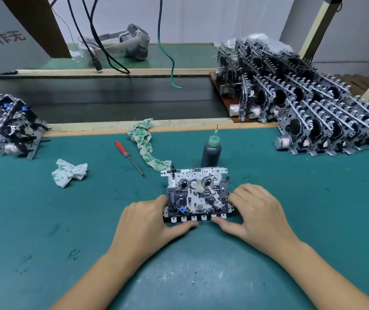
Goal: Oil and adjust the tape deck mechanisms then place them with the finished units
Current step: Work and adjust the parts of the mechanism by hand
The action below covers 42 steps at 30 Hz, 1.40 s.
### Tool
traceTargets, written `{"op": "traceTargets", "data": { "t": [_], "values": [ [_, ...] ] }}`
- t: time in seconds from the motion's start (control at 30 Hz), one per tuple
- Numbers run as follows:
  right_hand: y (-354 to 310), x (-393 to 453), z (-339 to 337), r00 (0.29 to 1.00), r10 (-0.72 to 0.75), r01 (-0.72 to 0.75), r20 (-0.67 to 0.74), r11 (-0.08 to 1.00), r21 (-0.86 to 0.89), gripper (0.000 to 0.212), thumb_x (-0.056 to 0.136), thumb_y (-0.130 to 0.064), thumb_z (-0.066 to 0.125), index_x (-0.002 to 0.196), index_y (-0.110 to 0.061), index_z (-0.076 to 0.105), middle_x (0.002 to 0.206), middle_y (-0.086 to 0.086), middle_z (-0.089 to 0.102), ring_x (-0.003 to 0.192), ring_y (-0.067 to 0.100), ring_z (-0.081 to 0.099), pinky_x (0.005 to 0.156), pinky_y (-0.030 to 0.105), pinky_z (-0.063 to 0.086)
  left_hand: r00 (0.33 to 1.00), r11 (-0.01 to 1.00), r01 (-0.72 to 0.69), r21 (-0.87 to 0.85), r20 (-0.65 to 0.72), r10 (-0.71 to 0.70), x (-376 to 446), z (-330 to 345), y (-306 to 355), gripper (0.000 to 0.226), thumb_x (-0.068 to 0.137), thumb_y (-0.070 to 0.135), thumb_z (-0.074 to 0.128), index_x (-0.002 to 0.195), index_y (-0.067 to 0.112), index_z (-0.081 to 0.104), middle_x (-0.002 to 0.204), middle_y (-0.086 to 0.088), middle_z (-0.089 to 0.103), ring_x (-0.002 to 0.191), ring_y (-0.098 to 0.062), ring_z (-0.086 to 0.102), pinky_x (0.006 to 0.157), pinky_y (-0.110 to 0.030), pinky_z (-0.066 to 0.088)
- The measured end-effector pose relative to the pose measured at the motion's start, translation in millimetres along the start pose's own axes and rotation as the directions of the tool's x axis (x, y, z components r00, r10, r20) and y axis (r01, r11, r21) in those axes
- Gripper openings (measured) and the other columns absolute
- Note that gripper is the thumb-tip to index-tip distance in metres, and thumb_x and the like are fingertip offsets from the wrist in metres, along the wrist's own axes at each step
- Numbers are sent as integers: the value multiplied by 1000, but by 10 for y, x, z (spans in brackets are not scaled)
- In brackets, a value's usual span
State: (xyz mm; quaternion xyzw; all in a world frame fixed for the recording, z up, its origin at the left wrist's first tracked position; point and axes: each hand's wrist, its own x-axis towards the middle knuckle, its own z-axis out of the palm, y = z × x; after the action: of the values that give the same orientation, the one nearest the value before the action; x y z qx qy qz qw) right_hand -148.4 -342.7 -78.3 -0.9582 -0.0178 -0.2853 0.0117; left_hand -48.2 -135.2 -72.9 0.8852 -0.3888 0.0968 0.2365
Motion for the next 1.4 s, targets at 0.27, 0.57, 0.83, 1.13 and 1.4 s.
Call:
{"op": "traceTargets", "data": {
  "t": [0.27, 0.57, 0.83, 1.13, 1.4],
  "values": [
    [-25, -12, 27, 999, 32, -33, 7, 993, 116, 52, 73, -60, 59, 62, -10, 54, 62, -1, 49, 62, 21, 49, 70, 23, 34, 984, 976, 176, 125, -34, -173, -4, -9, 84, 61, 53, 79, 42, 47, 20, 55, 33, 0, 45, 34, -24, 53, 40, -21, 31],
    [-75, -49, 66, 995, 92, -92, -32, 996, 10, 48, 76, -56, 57, 61, -10, 58, 61, -2, 55, 66, 23, 58, 83, 32, 40, 999, 996, 44, 84, 9, -45, 12, -38, 4, 63, 55, 83, 42, 47, 21, 47, 31, -1, 42, 31, -24, 49, 39, -20, 25],
    [-67, -41, 64, 998, 56, -55, -13, 996, 77, 49, 73, -58, 60, 62, -11, 55, 63, -1, 52, 65, 22, 55, 90, 33, 38, 997, 995, 65, 80, -33, -63, 23, 12, -1, 61, 58, 76, 46, 44, 17, 50, 30, -2, 40, 28, -21, 47, 36, -21, 26],
    [-16, -58, 84, 997, 45, -44, -62, 999, 18, 53, 72, -63, 59, 59, -11, 53, 59, -2, 52, 67, 21, 58, 97, 40, 38, 994, 994, -107, 13, 36, 106, -11, -18, -80, 67, 58, 81, 49, 48, 14, 55, 32, -1, 40, 29, -20, 43, 33, -20, 32],
    [26, -84, 94, 998, 2, -1, -56, 1000, 26, 51, 74, -61, 60, 62, -11, 55, 61, -5, 50, 68, 19, 58, 101, 45, 35, 995, 991, -104, 88, 12, 104, -62, -25, -41, 61, 62, 74, 49, 50, 14, 47, 35, 1, 42, 31, -20, 46, 32, -21, 32]
  ]
}}
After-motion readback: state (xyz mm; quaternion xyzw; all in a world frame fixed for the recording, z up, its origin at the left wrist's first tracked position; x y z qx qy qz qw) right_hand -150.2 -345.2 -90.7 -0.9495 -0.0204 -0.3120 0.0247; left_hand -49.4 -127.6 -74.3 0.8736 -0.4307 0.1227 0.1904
